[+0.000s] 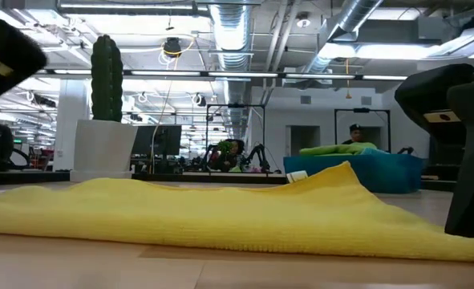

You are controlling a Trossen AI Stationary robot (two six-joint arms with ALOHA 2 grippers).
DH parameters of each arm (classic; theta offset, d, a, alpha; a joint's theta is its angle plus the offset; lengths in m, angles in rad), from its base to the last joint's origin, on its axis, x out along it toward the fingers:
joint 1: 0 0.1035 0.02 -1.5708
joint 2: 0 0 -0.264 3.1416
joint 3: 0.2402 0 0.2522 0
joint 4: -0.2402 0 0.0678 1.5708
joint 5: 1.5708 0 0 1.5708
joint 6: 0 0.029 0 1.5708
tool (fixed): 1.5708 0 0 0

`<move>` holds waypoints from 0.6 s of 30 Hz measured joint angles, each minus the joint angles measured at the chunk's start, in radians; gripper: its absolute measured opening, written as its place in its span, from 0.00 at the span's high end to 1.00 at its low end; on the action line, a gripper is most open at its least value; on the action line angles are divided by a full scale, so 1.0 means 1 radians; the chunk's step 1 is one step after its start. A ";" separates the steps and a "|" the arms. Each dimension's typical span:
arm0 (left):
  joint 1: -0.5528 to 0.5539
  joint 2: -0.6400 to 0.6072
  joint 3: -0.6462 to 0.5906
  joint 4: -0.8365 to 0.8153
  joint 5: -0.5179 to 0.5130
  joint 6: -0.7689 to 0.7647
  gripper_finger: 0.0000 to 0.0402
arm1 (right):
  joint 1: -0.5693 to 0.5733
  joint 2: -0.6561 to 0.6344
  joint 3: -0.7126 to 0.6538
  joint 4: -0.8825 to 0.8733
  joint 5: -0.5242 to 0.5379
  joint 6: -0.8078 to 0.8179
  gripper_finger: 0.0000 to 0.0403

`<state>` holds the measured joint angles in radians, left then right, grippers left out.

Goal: Fold microfiber towels
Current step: Fold the yellow microfiber towel

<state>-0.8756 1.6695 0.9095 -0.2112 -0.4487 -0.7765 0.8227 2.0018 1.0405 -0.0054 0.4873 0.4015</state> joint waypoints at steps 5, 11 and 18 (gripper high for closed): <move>-0.089 0.018 0.007 -0.059 -0.149 0.024 0.68 | 0.000 0.001 -0.001 0.007 0.001 0.014 0.67; -0.142 0.023 -0.038 -0.052 -0.280 0.013 0.68 | -0.005 0.002 -0.001 0.018 0.002 0.027 0.67; -0.139 0.136 -0.068 0.056 -0.175 0.114 0.68 | -0.023 0.002 -0.001 0.017 0.002 0.036 0.67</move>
<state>-1.0145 1.8051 0.8417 -0.1551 -0.6235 -0.6621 0.7999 2.0037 1.0393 0.0119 0.4888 0.4376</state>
